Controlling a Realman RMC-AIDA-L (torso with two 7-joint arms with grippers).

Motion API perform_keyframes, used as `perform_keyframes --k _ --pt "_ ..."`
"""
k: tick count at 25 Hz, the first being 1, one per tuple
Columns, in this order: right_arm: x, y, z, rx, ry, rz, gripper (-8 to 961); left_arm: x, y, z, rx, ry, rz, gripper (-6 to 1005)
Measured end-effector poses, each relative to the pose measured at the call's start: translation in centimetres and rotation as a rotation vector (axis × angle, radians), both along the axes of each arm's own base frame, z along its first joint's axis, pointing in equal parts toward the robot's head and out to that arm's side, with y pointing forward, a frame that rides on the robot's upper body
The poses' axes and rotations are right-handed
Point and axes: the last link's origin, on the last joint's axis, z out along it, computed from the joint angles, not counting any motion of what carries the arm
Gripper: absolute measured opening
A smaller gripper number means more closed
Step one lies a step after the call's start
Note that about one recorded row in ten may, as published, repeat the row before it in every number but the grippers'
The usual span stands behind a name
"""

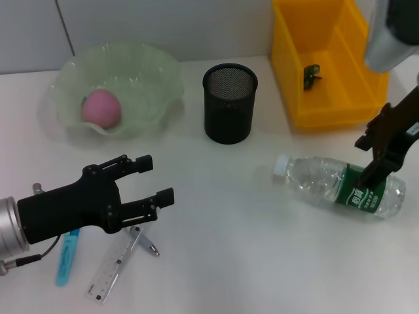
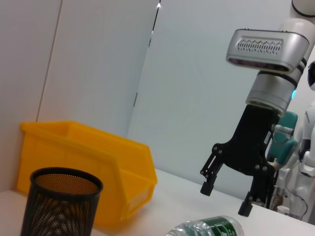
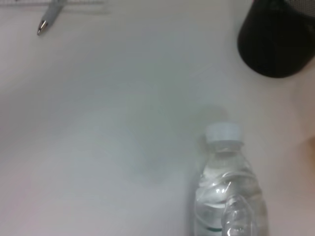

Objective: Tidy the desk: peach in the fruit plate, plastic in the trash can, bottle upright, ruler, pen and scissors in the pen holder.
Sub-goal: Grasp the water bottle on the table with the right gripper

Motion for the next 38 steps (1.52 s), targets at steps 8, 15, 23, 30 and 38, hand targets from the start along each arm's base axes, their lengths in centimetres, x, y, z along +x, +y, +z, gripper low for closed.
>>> perform_keyframes --k 8,15,23,30,38 --pt "0.7 0.5 -2.7 -0.025 -0.085 0.039 804 -0.2 -0.1 -0.1 0.008 -0.008 0.017 821" --pt "1.8 0.7 -3.6 -0.028 -0.111 0.029 804 0.0 -0.3 -0.2 0.002 -0.016 0.012 820" --pt "3.0 0.9 -5.2 -0.046 -0.123 0.013 805 -0.2 -0.4 -0.2 0.002 -0.016 0.016 819" --pt "3.6 1.0 -6.1 -0.046 -0.124 0.007 805 -0.3 -0.5 -0.1 0.002 -0.017 0.022 819" --pt "3.8 1.1 -6.5 -0.04 -0.113 0.005 805 -0.4 -0.6 -0.1 0.002 -0.019 0.026 819"
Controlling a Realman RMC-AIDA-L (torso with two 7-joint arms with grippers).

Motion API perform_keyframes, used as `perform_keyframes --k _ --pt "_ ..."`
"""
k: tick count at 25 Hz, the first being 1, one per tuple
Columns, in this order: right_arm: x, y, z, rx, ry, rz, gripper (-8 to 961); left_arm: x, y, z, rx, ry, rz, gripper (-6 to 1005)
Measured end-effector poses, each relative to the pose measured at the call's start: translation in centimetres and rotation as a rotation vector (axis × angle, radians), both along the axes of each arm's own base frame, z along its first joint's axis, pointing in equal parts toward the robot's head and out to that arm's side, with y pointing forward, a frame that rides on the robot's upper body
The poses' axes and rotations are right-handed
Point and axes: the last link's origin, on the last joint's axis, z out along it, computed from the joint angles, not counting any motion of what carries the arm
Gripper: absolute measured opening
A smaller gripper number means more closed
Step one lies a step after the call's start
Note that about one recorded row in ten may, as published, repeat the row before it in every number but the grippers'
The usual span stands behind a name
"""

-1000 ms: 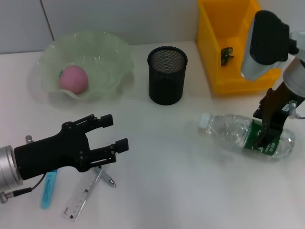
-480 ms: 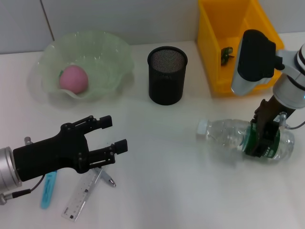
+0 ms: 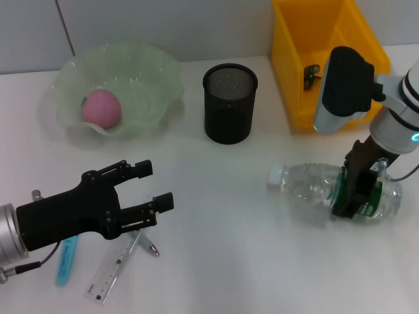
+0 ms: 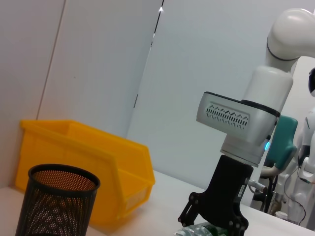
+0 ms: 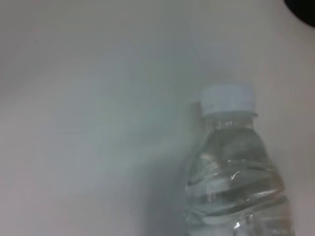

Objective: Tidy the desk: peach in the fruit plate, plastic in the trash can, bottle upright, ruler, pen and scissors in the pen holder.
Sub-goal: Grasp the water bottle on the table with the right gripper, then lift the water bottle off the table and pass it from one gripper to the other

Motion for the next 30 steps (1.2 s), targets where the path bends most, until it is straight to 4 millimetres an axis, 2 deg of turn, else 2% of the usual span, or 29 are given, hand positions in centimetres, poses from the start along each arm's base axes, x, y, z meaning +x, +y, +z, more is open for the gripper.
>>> perform_keyframes --k 17,30 --pt "0.45 -0.12 -0.56 0.006 0.022 -0.002 804 -0.02 -0.06 0.17 -0.002 -0.003 -0.002 818" --pt "-0.47 -0.53 0.04 0.004 0.133 0.026 790 -0.14 -0.11 0.56 0.003 -0.012 0.005 818"
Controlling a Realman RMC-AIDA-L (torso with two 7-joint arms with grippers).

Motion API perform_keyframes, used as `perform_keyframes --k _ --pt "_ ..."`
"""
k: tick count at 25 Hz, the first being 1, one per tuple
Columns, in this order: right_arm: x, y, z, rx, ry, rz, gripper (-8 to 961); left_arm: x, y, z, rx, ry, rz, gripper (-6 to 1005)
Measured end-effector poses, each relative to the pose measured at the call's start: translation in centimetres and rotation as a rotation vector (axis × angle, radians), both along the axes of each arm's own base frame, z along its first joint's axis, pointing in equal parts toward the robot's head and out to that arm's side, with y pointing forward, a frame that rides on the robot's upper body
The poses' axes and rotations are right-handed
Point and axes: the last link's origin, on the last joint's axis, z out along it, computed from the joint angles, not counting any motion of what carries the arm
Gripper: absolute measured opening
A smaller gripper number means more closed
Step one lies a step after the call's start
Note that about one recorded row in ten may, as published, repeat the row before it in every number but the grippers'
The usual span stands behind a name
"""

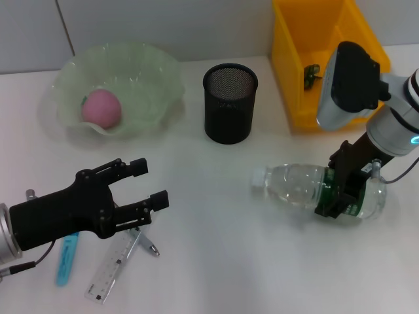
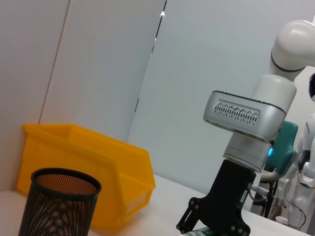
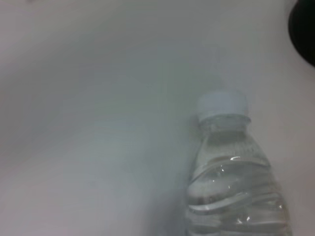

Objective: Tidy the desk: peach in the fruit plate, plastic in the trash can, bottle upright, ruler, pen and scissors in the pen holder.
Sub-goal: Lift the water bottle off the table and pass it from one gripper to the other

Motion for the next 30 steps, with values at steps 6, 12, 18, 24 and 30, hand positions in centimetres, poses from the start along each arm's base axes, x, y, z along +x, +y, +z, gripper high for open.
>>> perform_keyframes --k 6,12,18,24,30 --pt "-0.5 -0.1 1.2 0.021 0.12 0.0 776 0.0 0.0 0.1 0.004 -0.007 0.001 817" --pt "-1.2 -0.5 3.5 0.092 0.412 0.063 775 0.0 0.2 0.9 0.045 -0.056 0.026 817" --pt "-0.8 -1.7 4.0 0.158 0.736 0.173 778 0.1 0.8 1.8 0.084 -0.158 0.098 817" --pt "-0.1 -2.9 1.7 0.193 1.008 0.245 781 1.0 1.6 2.4 0.122 -0.318 0.147 817" --pt "-0.3 -3.4 0.2 0.2 1.125 0.266 783 2.8 1.9 1.9 0.06 -0.382 0.107 816"
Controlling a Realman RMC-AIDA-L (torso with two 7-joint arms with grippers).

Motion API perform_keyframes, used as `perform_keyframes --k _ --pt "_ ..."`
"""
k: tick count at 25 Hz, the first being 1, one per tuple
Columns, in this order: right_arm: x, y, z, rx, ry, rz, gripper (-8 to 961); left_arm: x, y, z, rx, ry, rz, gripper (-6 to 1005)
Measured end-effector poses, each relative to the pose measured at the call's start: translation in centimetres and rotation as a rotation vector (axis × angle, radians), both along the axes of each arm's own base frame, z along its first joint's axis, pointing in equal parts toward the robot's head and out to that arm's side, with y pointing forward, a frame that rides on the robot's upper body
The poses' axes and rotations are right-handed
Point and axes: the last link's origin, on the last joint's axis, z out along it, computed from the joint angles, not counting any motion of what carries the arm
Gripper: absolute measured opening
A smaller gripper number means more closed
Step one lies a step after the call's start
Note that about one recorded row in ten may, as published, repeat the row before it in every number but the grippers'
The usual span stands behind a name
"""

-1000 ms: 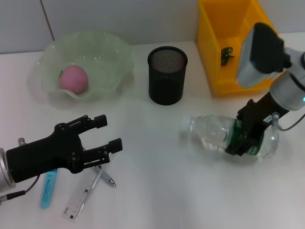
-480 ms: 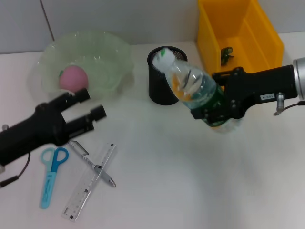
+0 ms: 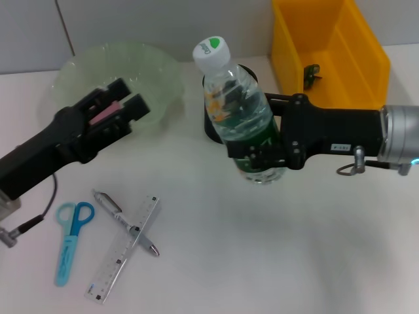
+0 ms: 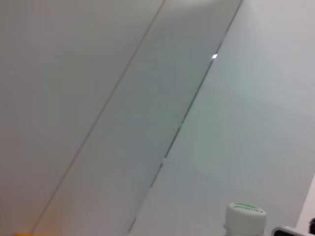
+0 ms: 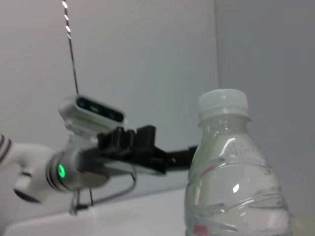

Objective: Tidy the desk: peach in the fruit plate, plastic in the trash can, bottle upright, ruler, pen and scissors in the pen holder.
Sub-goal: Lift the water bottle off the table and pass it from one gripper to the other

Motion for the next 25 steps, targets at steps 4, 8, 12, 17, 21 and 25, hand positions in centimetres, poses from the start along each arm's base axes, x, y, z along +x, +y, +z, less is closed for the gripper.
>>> perform_keyframes --k 4,8,12,17,21,25 --pt "-0.7 -0.2 -1.5 -0.043 0.041 0.013 785 0.7 0.2 -0.5 -0.018 -0.015 -0.023 816" --pt "-1.1 -0.2 -2.4 -0.068 0.057 0.02 787 1.2 0.2 -0.7 -0.016 -0.013 -0.048 816" --pt "-1.7 -0.1 -3.0 -0.093 0.07 0.025 789 1.7 0.2 -1.1 -0.012 -0.012 -0.077 816" --pt "-2.2 -0.2 -3.7 -0.123 0.072 0.033 791 2.1 0.3 -1.1 -0.004 -0.011 -0.099 816" --pt "-2.5 -0.2 -4.2 -0.142 0.07 0.032 793 2.6 0.5 -1.1 -0.002 -0.01 -0.122 816" --pt "-2.6 -0.2 -4.3 -0.146 0.071 0.033 795 2.8 0.6 -1.2 0.001 -0.01 -0.131 815"
